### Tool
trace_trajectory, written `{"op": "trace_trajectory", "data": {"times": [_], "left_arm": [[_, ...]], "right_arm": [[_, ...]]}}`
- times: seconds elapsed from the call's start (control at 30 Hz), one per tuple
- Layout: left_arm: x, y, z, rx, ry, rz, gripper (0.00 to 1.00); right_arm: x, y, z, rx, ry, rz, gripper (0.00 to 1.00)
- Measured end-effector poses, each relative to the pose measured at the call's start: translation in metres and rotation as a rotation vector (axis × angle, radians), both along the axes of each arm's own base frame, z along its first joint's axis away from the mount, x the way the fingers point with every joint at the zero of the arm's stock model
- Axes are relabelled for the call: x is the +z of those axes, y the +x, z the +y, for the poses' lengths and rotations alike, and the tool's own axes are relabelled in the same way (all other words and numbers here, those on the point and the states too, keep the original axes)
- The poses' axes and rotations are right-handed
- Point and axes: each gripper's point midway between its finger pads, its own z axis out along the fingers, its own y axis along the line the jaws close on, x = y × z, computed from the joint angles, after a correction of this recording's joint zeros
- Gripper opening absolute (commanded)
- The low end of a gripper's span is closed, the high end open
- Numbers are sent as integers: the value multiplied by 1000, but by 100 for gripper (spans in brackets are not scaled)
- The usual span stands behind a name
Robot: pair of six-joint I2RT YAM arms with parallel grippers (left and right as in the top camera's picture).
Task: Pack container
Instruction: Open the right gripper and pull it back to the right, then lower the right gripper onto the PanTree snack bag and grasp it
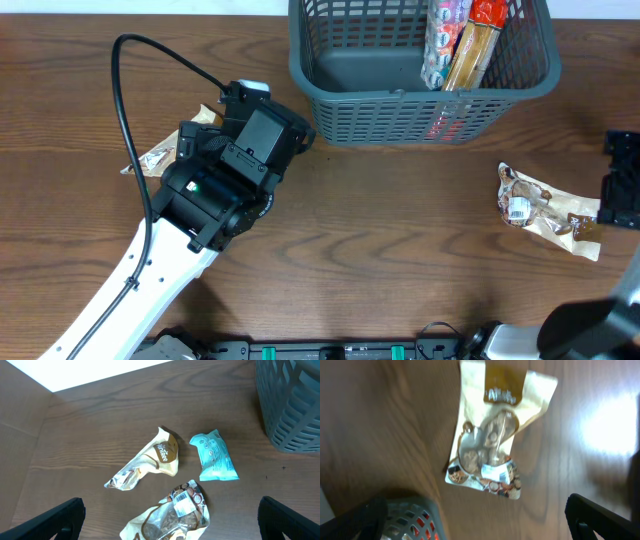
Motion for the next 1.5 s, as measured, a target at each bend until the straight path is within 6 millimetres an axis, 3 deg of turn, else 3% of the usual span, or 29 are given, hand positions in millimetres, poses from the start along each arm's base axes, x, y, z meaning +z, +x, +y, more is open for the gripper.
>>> {"op": "trace_trajectory", "data": {"times": [0.3, 0.57, 0.87, 1.23, 1.5], "left_arm": [[0, 0, 0, 0, 0, 0, 99], [0, 0, 0, 0, 0, 0, 99], [0, 0, 0, 0, 0, 0, 99], [0, 0, 0, 0, 0, 0, 99], [0, 0, 0, 0, 0, 0, 99]], "right_arm": [[-44, 13, 0, -20, 119, 90, 99], [-91, 10, -7, 33, 87, 137, 99], [-148, 3, 0, 126, 93, 144, 99], [-173, 13, 3, 136, 89, 68, 99], [-194, 2, 11, 137, 104, 78, 99]]}}
